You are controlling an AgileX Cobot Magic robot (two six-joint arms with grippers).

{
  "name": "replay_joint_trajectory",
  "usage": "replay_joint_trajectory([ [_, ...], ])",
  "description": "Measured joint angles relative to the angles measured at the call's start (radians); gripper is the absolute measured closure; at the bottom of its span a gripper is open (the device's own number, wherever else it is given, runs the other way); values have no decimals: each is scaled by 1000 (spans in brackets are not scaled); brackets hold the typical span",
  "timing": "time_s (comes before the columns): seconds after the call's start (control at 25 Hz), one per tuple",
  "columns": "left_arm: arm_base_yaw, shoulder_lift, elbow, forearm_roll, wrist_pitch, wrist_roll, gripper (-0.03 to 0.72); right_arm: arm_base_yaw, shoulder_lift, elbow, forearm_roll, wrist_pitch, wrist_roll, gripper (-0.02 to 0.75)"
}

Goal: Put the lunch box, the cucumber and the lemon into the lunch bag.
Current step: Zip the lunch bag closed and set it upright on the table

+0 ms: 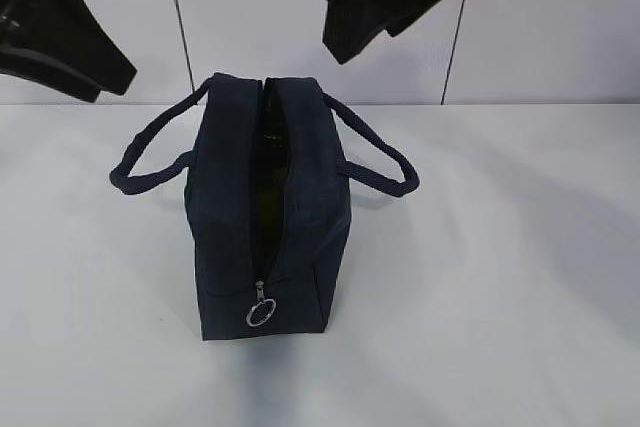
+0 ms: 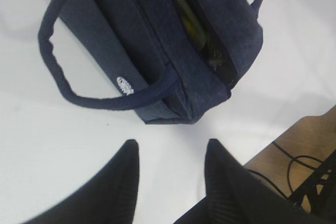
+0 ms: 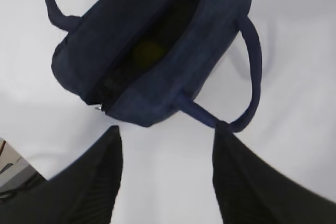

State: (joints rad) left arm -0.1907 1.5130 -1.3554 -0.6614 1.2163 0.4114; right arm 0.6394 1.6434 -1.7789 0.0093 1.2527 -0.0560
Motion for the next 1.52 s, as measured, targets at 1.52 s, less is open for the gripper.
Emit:
replay_joint_trajectory([
  [1.52,-257,-703,457,232,26,-226,477,0,-804,952,24,-592,31,338],
])
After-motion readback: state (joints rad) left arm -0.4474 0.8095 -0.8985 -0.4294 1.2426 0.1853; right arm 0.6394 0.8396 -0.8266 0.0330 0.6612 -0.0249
